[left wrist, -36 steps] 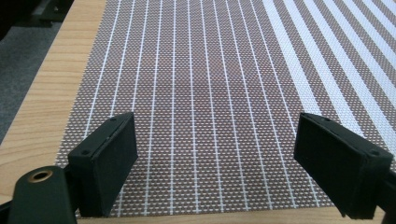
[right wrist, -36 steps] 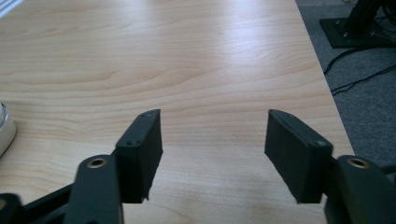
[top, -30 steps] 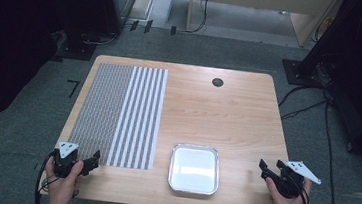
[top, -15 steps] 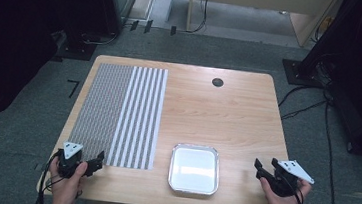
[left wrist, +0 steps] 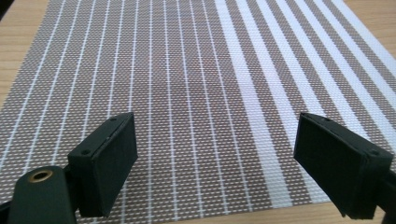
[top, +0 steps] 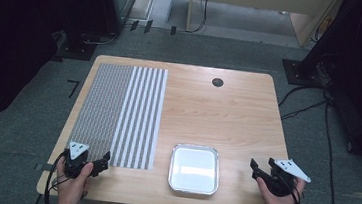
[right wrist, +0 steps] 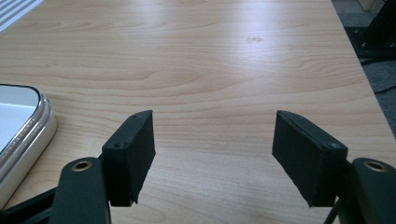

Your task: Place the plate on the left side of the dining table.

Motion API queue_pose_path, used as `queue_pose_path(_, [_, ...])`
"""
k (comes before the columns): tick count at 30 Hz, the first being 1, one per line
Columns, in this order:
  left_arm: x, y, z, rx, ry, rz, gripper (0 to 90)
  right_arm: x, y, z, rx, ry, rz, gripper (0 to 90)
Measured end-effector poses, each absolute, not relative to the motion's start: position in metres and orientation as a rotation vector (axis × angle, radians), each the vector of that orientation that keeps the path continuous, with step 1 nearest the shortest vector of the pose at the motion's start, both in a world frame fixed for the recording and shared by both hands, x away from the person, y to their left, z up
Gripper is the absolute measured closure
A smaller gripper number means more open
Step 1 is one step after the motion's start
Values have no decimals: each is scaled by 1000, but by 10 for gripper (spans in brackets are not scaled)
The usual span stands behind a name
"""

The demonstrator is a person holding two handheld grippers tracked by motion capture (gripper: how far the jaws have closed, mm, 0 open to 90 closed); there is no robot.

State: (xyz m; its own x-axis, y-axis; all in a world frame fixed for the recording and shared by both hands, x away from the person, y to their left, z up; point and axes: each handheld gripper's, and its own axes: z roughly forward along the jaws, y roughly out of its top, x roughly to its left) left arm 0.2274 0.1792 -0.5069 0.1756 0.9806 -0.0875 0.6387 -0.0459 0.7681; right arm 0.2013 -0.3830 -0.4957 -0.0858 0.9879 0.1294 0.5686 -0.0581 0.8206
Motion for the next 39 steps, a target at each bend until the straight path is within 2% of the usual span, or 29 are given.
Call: queue_pose_path(39, [220, 120, -508, 1841, 1396, 530, 135, 204, -343, -492, 1645, 1745, 1103, 280])
